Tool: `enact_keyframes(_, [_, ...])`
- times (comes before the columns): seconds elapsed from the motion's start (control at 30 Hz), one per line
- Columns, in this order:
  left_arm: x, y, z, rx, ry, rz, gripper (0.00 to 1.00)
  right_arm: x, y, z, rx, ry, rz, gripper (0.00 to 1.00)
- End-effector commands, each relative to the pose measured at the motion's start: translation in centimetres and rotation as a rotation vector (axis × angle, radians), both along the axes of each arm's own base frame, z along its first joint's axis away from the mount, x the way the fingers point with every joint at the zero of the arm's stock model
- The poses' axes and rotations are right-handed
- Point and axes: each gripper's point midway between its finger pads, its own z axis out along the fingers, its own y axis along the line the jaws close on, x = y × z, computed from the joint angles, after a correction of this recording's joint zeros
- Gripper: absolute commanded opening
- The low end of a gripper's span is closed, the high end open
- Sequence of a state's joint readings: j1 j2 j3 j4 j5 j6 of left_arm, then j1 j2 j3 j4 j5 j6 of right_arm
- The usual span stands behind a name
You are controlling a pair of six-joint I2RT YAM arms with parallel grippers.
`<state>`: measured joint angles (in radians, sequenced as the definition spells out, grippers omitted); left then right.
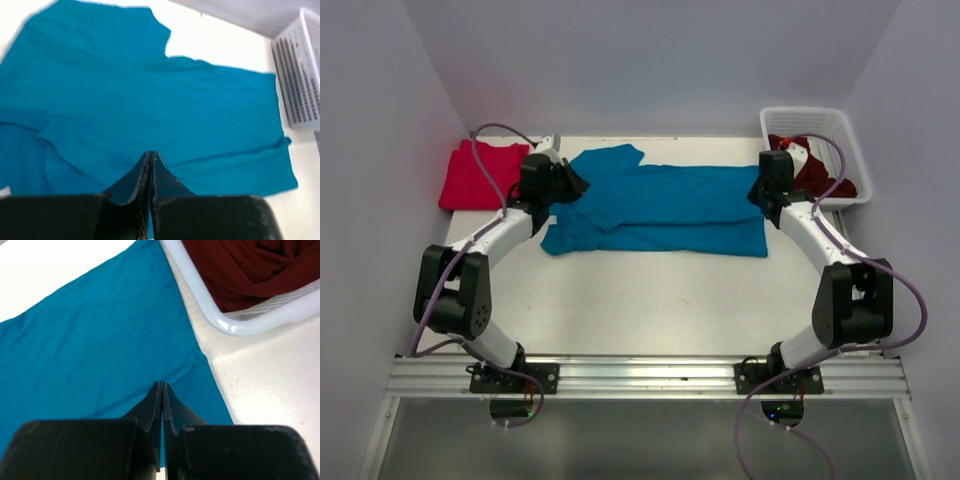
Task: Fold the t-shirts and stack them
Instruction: Fold the tshirt
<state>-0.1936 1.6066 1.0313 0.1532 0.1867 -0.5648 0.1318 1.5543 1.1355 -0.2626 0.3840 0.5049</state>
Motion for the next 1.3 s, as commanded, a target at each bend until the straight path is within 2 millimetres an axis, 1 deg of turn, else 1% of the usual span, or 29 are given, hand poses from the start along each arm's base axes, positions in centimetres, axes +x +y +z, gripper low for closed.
enact_keyframes(0.0, [-3.7,-2.7,-4.0,-0.033,0.168,-0.110,0.00,-1.4,1.7,-1.8,0.062,0.059,0.066,0.00])
enact_keyframes(0.03, [-4.8,-3.4,-5.7,-0.045,0.199,-0.126,0.00,-1.7,2.2,-2.5,0.078,0.078,0.081,0.00])
enact_keyframes(0.07, [-5.3,-3.7,-6.5,-0.051,0.217,-0.129,0.00,-2.1,2.3,-3.7,0.082,0.115,0.082,0.00])
enact_keyframes(0.13, [-6.2,-4.7,-8.0,-0.079,0.245,-0.137,0.00,-2.5,2.7,-5.4,0.101,0.167,0.089,0.00])
enact_keyframes(0.17, [-6.4,-5.0,-9.0,-0.089,0.270,-0.143,0.00,-2.9,2.8,-6.7,0.103,0.211,0.090,0.00])
enact_keyframes(0.23, [-6.4,-5.7,-10.1,-0.090,0.298,-0.151,0.00,-3.2,3.0,-7.9,0.115,0.247,0.094,0.00])
enact_keyframes(0.3, [-6.3,-6.0,-10.3,-0.095,0.308,-0.151,0.00,-3.6,3.1,-9.0,0.119,0.275,0.096,0.00])
enact_keyframes(0.4, [-6.0,-6.3,-10.4,-0.096,0.312,-0.145,0.00,-4.1,3.4,-10.0,0.135,0.300,0.100,0.00])
enact_keyframes(0.43, [-5.8,-6.1,-10.6,-0.082,0.321,-0.131,0.00,-4.2,3.5,-10.3,0.141,0.307,0.103,0.00])
enact_keyframes(0.53, [-5.3,-5.9,-10.9,-0.064,0.315,-0.117,0.00,-4.6,3.9,-11.0,0.162,0.319,0.115,0.00])
enact_keyframes(0.63, [-4.8,-5.8,-11.7,-0.047,0.323,-0.111,0.00,-4.6,3.9,-11.4,0.161,0.328,0.118,0.00])
enact_keyframes(0.7, [-4.3,-6.0,-11.6,-0.047,0.315,-0.109,0.00,-4.5,3.9,-11.5,0.156,0.332,0.119,0.00])
enact_keyframes(0.77, [-3.8,-6.1,-12.0,-0.043,0.318,-0.110,0.00,-4.3,3.9,-11.5,0.152,0.332,0.121,0.00])
enact_keyframes(0.8, [-3.3,-6.2,-11.8,-0.043,0.311,-0.112,0.00,-4.0,3.9,-11.4,0.150,0.327,0.121,0.00])
enact_keyframes(0.87, [-2.8,-6.2,-12.3,-0.035,0.316,-0.107,0.00,-3.8,4.0,-11.3,0.153,0.327,0.121,0.00])
enact_keyframes(0.9, [-2.1,-6.4,-11.8,-0.037,0.302,-0.109,0.00,-3.7,4.0,-11.4,0.153,0.329,0.123,0.00])
enact_keyframes(0.93, [-2.0,-6.5,-12.0,-0.036,0.313,-0.112,0.00,-3.6,4.0,-11.3,0.154,0.327,0.124,0.00])
enact_keyframes(1.1, [-0.6,-7.1,-9.8,-0.053,0.260,-0.123,0.00,-3.7,3.9,-11.5,0.148,0.328,0.125,0.00])
enact_keyframes(1.17, [-0.4,-7.1,-8.9,-0.051,0.237,-0.127,0.00,-3.6,3.9,-11.4,0.141,0.327,0.127,0.00])
enact_keyframes(1.2, [0.1,-7.0,-8.3,-0.037,0.216,-0.122,0.00,-3.8,3.8,-11.5,0.140,0.330,0.126,0.00])
enact_keyframes(1.27, [0.7,-6.8,-8.7,-0.008,0.224,-0.115,0.00,-3.9,3.9,-11.7,0.142,0.335,0.129,0.00])
